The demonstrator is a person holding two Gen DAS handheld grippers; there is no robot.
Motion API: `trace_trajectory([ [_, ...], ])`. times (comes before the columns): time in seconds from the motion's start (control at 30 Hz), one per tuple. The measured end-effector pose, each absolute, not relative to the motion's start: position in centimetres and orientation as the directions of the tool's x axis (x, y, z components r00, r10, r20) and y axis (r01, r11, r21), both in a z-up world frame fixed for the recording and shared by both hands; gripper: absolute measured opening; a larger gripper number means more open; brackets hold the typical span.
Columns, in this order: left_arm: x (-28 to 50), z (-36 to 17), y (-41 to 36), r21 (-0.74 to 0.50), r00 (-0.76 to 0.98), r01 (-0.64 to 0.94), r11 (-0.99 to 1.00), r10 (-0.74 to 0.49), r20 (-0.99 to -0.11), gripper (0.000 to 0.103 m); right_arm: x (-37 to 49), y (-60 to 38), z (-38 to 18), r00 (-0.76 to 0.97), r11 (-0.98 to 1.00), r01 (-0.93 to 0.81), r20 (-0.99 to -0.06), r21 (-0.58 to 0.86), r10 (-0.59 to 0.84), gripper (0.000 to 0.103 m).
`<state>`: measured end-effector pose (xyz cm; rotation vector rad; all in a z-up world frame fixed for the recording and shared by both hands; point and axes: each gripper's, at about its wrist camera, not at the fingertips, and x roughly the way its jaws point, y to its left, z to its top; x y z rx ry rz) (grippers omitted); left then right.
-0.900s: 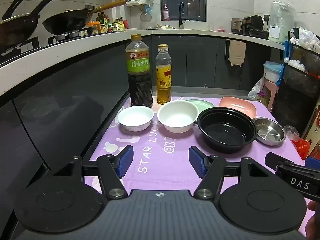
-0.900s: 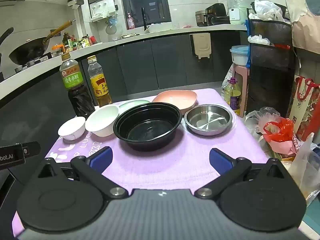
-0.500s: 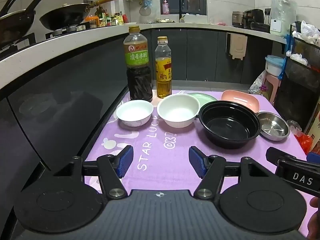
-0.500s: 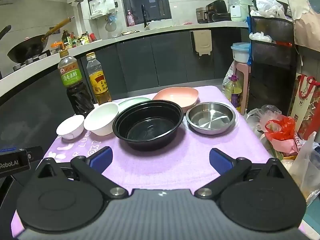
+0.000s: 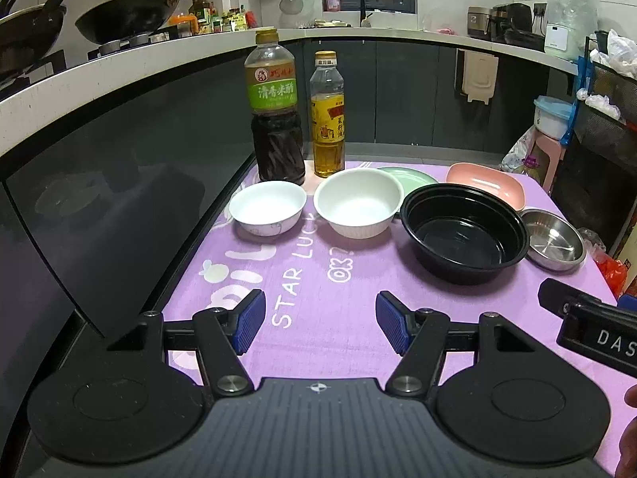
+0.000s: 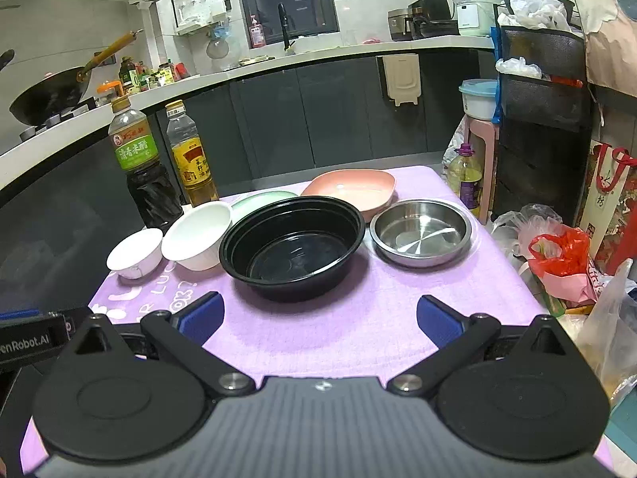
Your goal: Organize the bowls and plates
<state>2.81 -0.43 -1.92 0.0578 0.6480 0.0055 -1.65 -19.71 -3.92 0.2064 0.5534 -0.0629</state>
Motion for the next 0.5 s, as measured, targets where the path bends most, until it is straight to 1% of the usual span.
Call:
trace_trajectory([
  [0.5,2.81,-2.0,-0.67,0.04,0.797,0.029,0.999,0.002,-0.604,0.059,-1.65,-19.81,-3.84,0.849,0.977,0.119,-0.528,0.179,-0.007,0.065],
])
